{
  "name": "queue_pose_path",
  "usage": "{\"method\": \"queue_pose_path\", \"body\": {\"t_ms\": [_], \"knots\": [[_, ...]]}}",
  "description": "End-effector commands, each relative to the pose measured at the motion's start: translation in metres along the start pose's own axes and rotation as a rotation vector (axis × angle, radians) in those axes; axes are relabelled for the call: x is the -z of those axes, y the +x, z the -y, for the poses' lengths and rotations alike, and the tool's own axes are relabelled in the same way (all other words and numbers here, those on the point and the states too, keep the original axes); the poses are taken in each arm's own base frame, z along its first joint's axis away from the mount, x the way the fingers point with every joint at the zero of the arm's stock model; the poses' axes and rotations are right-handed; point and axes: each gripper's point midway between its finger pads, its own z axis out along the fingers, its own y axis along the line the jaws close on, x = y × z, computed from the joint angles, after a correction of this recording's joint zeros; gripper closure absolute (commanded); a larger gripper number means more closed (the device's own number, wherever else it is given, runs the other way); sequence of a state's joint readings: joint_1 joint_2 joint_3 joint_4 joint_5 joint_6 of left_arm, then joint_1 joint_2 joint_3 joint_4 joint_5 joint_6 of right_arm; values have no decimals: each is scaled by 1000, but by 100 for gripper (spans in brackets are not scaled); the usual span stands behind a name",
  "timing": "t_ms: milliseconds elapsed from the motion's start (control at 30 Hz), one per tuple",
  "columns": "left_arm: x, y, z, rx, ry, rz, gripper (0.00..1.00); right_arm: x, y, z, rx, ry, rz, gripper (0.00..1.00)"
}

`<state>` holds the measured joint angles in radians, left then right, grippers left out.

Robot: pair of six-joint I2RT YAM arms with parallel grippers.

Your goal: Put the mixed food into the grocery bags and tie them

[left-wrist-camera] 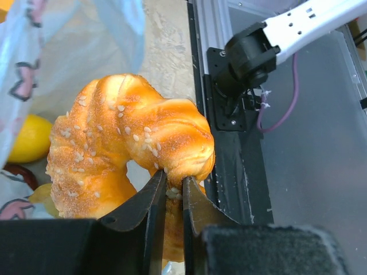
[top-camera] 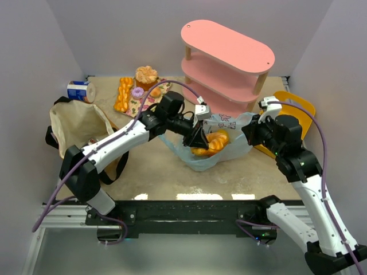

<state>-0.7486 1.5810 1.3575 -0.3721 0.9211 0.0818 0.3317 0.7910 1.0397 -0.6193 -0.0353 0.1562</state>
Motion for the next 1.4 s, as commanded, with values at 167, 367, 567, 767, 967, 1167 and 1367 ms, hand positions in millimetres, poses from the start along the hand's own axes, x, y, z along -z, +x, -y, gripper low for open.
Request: {"method": "queue_pose_path", "body": {"t_ms": [167, 367, 567, 767, 967, 1167, 1367], "knots": [[-8, -33, -43, 20, -130, 76, 70, 16, -14, -3, -3, -10, 51, 100], [10, -51, -45, -49, -233, 90, 22, 13, -12, -2, -12, -8, 46, 100], [88, -58, -60, 41, -647, 187, 13, 12, -12, -2, -18, -5, 48, 100], [162, -18, -42, 303, -944, 313, 9, 13, -11, -1, -15, 1, 49, 100], [145, 31, -5, 490, -804, 335, 9, 12, -10, -2, -18, -7, 53, 100], [117, 57, 20, 572, -606, 365, 8, 10, -10, -2, -22, -7, 51, 100], [97, 62, 14, 572, -514, 411, 12, 11, -12, -3, -21, -9, 57, 100]]}}
